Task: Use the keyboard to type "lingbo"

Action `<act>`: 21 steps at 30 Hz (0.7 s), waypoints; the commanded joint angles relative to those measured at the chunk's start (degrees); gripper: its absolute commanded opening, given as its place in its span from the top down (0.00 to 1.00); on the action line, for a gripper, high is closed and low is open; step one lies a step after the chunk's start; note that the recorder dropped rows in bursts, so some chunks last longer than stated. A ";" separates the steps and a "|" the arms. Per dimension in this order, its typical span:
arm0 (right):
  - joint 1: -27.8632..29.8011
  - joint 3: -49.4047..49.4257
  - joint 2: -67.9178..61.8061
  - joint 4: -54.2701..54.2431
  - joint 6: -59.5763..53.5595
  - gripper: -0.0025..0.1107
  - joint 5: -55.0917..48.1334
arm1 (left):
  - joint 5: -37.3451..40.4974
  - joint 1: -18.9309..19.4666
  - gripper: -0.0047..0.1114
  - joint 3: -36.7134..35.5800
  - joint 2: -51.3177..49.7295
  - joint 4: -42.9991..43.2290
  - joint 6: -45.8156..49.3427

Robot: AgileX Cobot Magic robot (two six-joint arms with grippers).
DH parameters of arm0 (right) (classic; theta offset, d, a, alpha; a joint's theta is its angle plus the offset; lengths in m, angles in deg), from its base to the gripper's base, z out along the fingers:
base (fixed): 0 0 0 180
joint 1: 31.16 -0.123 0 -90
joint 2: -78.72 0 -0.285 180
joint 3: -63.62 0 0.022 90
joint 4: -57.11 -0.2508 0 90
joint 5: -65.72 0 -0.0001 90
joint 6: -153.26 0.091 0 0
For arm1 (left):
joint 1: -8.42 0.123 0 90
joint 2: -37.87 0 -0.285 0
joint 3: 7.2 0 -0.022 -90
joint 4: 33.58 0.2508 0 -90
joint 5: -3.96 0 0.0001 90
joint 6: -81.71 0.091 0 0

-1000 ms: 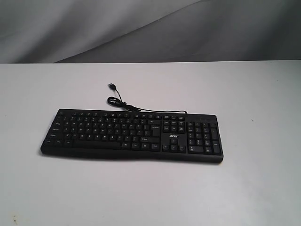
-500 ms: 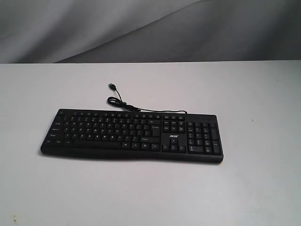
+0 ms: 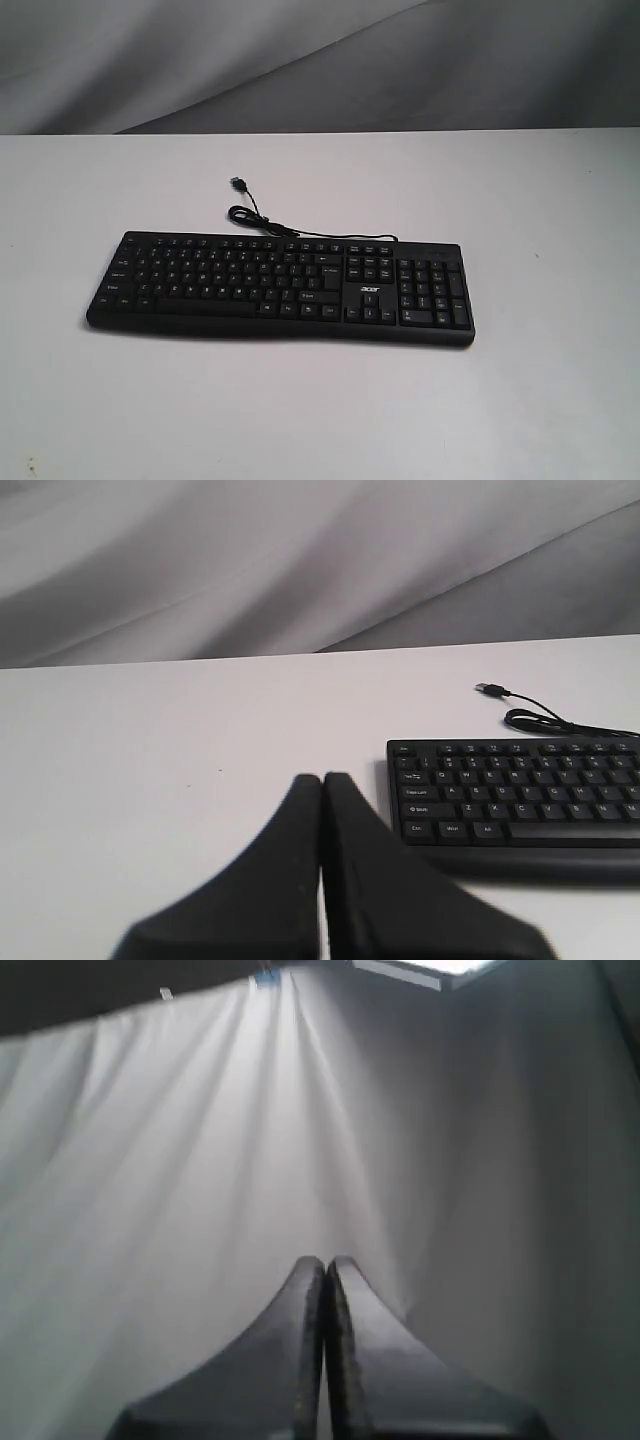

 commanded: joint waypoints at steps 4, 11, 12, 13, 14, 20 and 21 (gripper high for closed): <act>-0.61 -10.51 -29.68 0.94 0.37 0.98 -15.22 | -0.39 0.06 0.96 -0.28 0.21 -0.21 -0.12; -11.08 -22.79 -57.03 1.55 -10.43 0.98 -22.02 | -0.39 0.06 0.96 -0.28 0.21 -0.21 -0.12; -13.07 -25.37 -60.48 1.55 -11.97 0.98 -24.31 | -0.39 0.06 0.96 -0.28 0.21 -0.21 -0.12; -15.02 -28.07 -63.74 1.55 -13.50 0.98 -26.88 | -0.39 0.06 0.96 -0.28 0.21 -0.21 -0.12; -16.94 -30.76 -66.85 1.36 -15.11 0.98 -29.47 | -0.39 0.06 0.96 -0.28 0.21 -0.21 -0.12; -26.67 -43.51 -81.04 -8.84 -35.22 0.98 -35.71 | -0.39 0.06 0.96 -0.28 0.21 -0.21 -0.12; -27.94 -44.97 -82.43 -11.53 -40.32 0.98 -36.74 | -0.39 0.06 0.96 -0.28 0.21 -0.21 -0.12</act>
